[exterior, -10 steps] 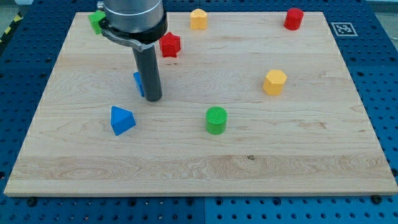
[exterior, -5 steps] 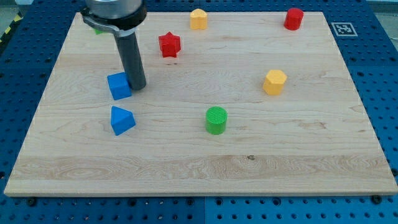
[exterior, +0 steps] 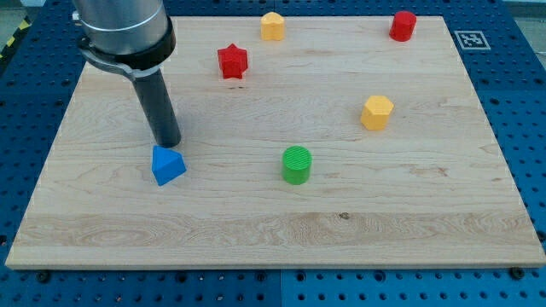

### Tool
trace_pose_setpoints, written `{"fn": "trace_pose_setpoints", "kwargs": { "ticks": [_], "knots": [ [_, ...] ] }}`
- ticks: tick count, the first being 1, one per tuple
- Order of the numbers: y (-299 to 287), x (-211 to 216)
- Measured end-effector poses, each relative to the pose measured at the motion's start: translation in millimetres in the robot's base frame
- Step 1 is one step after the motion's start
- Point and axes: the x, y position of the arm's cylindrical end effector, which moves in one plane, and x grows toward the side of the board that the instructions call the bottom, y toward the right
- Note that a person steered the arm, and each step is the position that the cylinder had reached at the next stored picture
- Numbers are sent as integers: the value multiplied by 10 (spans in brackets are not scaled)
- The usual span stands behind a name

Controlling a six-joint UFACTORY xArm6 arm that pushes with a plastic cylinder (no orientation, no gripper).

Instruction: Push the blue cube below the green star

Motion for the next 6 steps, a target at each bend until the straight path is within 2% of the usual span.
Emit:
{"fn": "trace_pose_setpoints", "kwargs": {
  "ticks": [3, 5, 6],
  "knots": [
    [-389, -274],
    [448, -209],
    [464, -350]
  ]
}}
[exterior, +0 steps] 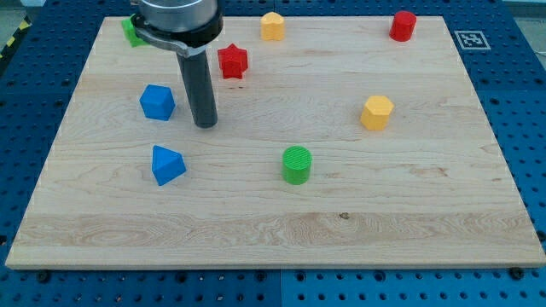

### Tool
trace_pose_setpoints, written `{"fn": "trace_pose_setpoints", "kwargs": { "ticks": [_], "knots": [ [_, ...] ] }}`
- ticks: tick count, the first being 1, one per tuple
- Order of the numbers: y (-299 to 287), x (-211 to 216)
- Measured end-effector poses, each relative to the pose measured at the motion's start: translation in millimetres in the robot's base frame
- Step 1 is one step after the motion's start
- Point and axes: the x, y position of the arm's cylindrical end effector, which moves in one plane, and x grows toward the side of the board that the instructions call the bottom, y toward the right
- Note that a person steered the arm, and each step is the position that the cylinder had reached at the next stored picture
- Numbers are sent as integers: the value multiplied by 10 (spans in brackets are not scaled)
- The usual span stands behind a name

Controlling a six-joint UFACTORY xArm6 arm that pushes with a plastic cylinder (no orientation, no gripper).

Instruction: Push the blue cube below the green star

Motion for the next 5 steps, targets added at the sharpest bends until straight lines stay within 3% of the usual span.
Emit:
{"fn": "trace_pose_setpoints", "kwargs": {
  "ticks": [2, 5],
  "knots": [
    [-424, -68],
    [-555, -275]
  ]
}}
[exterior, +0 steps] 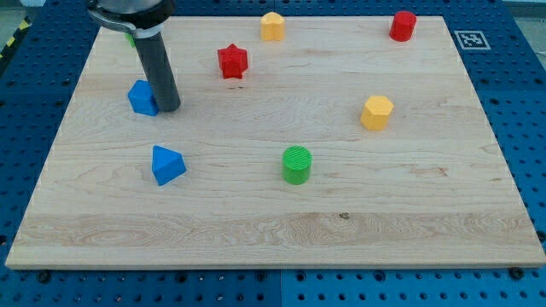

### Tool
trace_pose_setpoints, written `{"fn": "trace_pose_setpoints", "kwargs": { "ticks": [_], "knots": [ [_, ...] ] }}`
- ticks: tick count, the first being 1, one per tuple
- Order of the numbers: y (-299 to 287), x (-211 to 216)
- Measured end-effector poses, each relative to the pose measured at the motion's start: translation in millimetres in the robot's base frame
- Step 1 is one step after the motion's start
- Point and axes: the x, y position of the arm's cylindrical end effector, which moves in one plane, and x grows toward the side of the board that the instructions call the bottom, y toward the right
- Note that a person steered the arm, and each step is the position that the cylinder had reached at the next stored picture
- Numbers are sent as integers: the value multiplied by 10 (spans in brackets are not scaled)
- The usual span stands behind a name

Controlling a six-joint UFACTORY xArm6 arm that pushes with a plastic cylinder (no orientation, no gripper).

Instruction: Push the blue cube below the green star

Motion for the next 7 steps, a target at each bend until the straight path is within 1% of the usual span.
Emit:
{"fn": "trace_pose_setpoints", "kwargs": {
  "ticks": [2, 7],
  "knots": [
    [-6, -165],
    [-321, -184]
  ]
}}
